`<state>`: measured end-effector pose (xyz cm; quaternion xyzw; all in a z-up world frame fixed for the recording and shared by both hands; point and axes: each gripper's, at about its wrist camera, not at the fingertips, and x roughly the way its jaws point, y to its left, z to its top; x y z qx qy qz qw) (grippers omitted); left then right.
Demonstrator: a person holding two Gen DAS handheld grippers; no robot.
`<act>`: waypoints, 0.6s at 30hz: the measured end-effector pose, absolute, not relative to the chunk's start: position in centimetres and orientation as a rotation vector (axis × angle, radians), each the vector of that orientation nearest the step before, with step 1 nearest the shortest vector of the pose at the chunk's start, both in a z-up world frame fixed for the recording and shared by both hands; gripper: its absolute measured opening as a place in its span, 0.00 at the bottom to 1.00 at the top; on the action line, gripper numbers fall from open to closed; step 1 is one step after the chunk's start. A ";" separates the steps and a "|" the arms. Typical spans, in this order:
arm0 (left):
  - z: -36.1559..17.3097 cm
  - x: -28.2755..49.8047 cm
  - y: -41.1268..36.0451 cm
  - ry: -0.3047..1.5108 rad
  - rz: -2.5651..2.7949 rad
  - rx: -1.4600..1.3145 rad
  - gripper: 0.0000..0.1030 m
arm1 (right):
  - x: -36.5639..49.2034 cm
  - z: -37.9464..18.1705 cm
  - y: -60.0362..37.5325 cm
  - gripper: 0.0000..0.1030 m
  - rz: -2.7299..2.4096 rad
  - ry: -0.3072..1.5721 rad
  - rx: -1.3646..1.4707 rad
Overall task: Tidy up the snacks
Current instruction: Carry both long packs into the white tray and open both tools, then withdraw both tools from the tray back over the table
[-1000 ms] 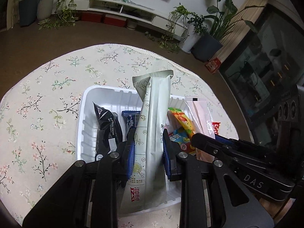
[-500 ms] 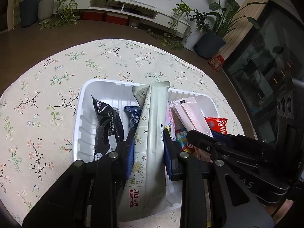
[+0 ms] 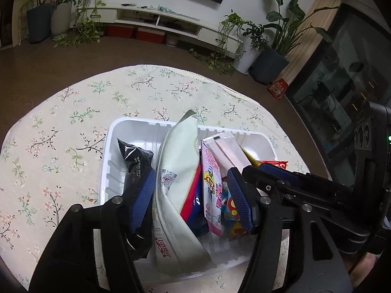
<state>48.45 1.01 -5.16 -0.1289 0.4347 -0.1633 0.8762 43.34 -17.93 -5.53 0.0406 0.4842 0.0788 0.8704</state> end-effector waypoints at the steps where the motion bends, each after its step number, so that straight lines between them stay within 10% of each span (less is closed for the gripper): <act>1: -4.9 48.3 1.1 0.901 -0.342 -0.265 0.60 | 43.3 -5.3 -18.1 0.34 0.159 1.006 0.086; 18: -0.7 35.9 6.3 0.743 -0.346 -0.276 1.00 | 31.8 -0.5 -24.2 0.76 0.217 0.792 0.235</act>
